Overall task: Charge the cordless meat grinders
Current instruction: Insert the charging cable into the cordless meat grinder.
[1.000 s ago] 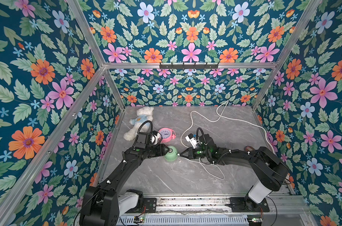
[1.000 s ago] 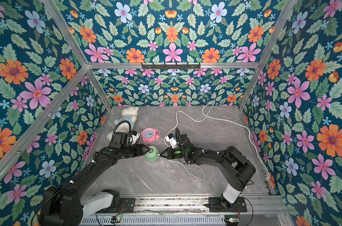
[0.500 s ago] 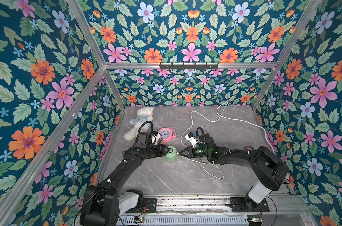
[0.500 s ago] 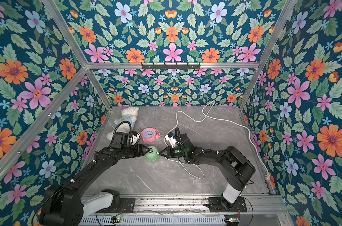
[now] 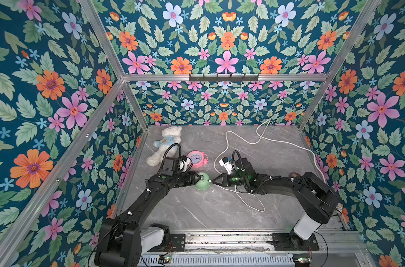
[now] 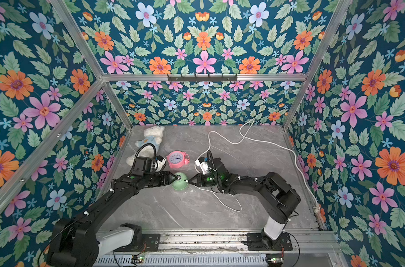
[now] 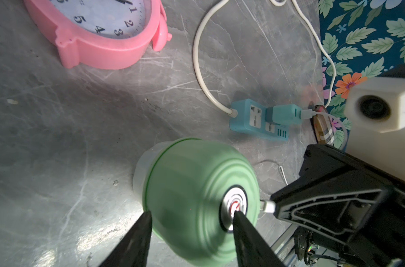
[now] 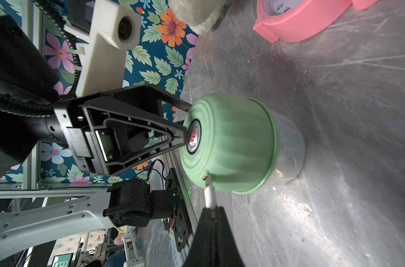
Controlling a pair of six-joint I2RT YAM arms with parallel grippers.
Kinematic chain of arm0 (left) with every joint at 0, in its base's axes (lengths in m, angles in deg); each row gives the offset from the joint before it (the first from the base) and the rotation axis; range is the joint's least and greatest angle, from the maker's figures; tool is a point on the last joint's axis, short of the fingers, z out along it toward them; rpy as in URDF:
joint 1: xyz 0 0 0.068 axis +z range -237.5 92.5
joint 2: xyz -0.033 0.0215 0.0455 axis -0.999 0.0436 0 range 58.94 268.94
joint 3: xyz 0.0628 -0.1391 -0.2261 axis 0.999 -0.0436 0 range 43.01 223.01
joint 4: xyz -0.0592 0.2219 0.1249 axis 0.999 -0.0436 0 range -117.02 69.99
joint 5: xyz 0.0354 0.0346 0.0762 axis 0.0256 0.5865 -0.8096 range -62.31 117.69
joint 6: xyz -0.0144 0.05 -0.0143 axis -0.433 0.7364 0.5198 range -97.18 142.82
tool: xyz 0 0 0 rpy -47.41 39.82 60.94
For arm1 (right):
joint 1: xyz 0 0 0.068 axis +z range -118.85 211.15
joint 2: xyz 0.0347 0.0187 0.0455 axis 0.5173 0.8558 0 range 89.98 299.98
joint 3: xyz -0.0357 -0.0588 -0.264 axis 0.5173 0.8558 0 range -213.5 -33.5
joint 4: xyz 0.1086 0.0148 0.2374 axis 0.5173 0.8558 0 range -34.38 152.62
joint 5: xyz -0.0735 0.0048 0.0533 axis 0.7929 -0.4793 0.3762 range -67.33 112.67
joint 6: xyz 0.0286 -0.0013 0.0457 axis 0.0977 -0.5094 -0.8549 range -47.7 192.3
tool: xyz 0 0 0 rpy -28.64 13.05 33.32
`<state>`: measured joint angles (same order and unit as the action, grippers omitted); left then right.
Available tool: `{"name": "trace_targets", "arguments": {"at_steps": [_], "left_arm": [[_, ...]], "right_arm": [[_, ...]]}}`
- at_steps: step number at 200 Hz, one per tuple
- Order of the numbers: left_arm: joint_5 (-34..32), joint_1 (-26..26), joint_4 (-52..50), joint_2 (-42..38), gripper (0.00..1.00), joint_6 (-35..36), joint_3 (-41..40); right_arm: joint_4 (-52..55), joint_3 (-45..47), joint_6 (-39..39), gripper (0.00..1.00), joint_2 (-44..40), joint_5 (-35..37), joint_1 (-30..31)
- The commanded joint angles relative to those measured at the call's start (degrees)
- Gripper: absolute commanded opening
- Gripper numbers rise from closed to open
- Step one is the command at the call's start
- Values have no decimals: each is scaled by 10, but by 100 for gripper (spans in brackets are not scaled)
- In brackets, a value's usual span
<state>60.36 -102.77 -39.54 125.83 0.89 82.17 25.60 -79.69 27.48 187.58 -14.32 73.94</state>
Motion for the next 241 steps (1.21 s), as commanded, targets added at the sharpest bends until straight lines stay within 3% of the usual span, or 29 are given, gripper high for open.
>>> {"name": "trace_targets", "arguments": {"at_steps": [1,69,241], "left_arm": [[9,0,8,-5,60,9,0],[0,-1,27,16,70,11,11],[-8,-8,31,29,62,15,0]], "right_arm": [[-18,1,-12,0,2,5,-1],[-41,-4,-29,0,15,-10,-2],[-85,-6,-64,0,28,-37,-3]]}}
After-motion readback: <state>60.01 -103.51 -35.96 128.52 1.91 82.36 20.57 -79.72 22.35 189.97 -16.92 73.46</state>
